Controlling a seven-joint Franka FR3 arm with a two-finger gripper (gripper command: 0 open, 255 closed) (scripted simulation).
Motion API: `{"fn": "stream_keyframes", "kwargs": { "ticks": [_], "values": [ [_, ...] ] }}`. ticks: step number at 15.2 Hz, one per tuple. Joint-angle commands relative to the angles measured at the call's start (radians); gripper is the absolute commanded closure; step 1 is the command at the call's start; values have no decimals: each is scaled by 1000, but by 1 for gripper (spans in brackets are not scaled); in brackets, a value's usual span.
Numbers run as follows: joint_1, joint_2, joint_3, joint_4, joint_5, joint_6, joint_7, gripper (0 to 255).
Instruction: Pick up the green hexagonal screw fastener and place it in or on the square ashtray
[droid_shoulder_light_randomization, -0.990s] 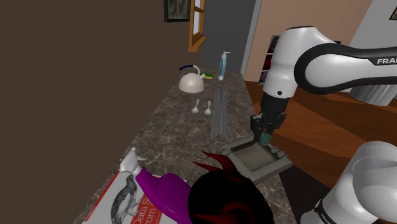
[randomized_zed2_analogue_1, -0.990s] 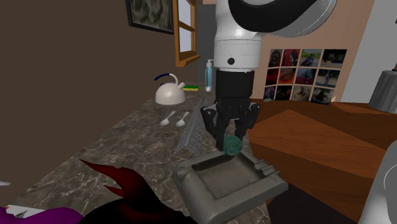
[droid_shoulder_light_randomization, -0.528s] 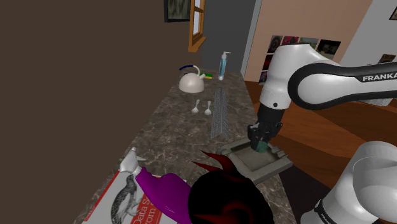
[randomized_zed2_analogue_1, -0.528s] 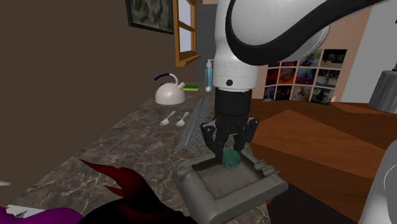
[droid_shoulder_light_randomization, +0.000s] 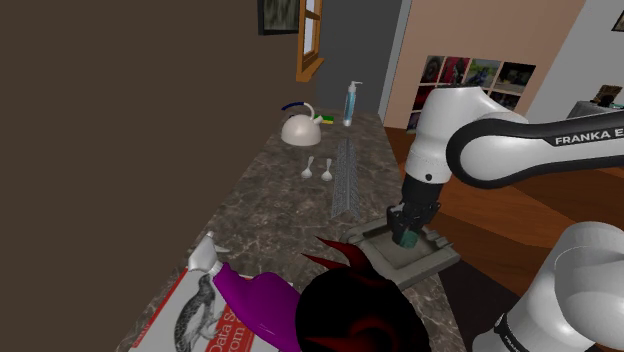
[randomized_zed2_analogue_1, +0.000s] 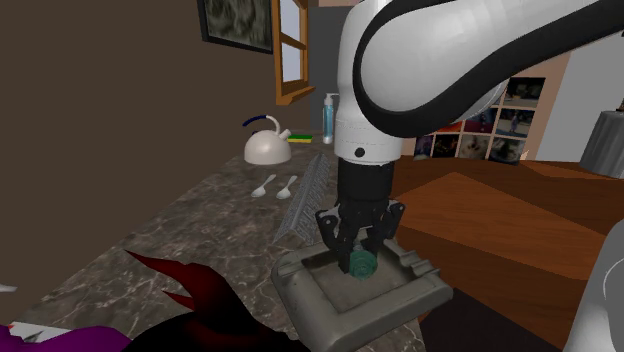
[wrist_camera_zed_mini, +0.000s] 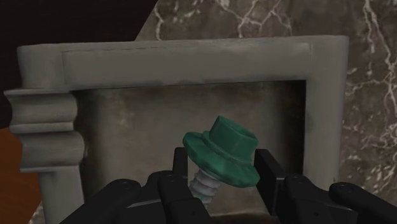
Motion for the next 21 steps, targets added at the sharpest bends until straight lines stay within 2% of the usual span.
{"fn": "stream_keyframes", "kwargs": {
  "ticks": [1, 4, 5, 10, 14, 21],
  "values": [
    [0, 0, 0, -1, 0, 1, 0, 255],
    [0, 0, 0, -1, 0, 1, 0, 255],
    [0, 0, 0, -1, 0, 1, 0, 0],
    [0, 0, 0, -1, 0, 1, 0, 0],
    [-10, -36, -18, 107, -20, -143, 3, 0],
    [-10, -36, -18, 107, -20, -143, 3, 0]
  ]
}}
